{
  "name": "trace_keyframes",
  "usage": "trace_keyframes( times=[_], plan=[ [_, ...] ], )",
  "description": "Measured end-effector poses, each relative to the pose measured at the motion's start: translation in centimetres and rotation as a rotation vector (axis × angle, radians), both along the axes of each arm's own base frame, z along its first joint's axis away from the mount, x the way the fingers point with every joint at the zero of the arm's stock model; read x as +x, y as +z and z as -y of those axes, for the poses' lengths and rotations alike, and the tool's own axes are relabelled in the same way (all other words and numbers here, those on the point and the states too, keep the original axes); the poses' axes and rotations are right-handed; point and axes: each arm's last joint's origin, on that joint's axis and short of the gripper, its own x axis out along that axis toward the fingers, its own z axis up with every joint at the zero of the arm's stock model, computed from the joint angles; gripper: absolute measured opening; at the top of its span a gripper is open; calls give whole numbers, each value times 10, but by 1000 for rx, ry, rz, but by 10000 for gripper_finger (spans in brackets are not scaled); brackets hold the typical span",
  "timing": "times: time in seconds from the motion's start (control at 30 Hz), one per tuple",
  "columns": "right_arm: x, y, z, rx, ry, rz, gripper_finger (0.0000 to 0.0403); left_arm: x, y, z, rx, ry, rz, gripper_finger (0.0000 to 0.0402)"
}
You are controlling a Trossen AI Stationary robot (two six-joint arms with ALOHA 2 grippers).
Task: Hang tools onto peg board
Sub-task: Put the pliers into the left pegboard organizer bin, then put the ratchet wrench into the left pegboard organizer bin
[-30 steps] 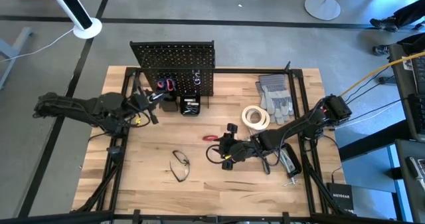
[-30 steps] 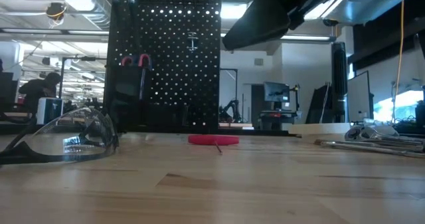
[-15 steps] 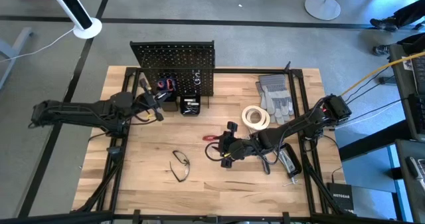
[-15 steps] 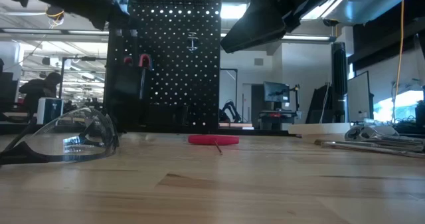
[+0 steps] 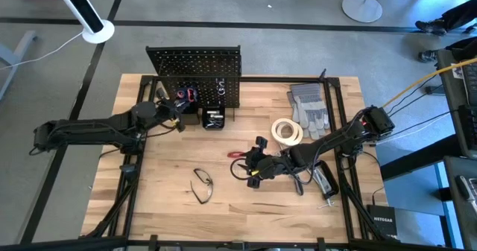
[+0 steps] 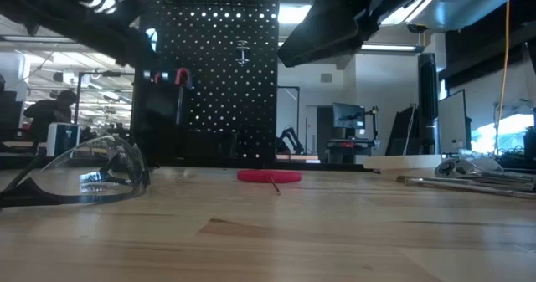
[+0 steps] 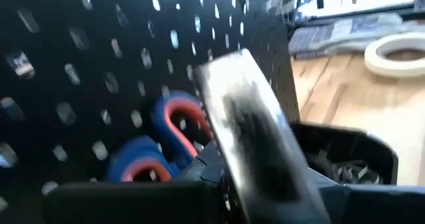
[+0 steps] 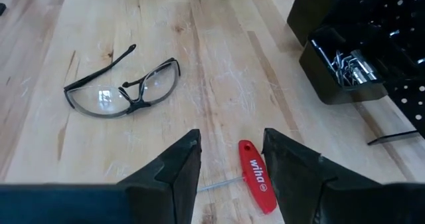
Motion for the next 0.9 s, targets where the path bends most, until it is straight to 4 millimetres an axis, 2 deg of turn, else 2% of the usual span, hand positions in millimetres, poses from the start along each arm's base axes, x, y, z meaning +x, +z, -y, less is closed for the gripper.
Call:
trace_keyframes(
  times=[0.17,0.37,0.5,0.73,0.9],
  plan=[
    [0,0,0,11,11,-3,166,-3,-12,-4,-68,42,22,41],
    [0,0,-1,19,17,-4,166,-5,-16,-6,-101,71,31,46],
    [0,0,-1,25,15,-5,166,-5,-15,-6,-115,86,41,82],
    [0,-1,-1,49,27,-10,166,-4,24,-6,-145,90,19,170],
    [0,-1,-1,49,27,-12,166,-11,63,-4,-146,91,10,194]
  ],
)
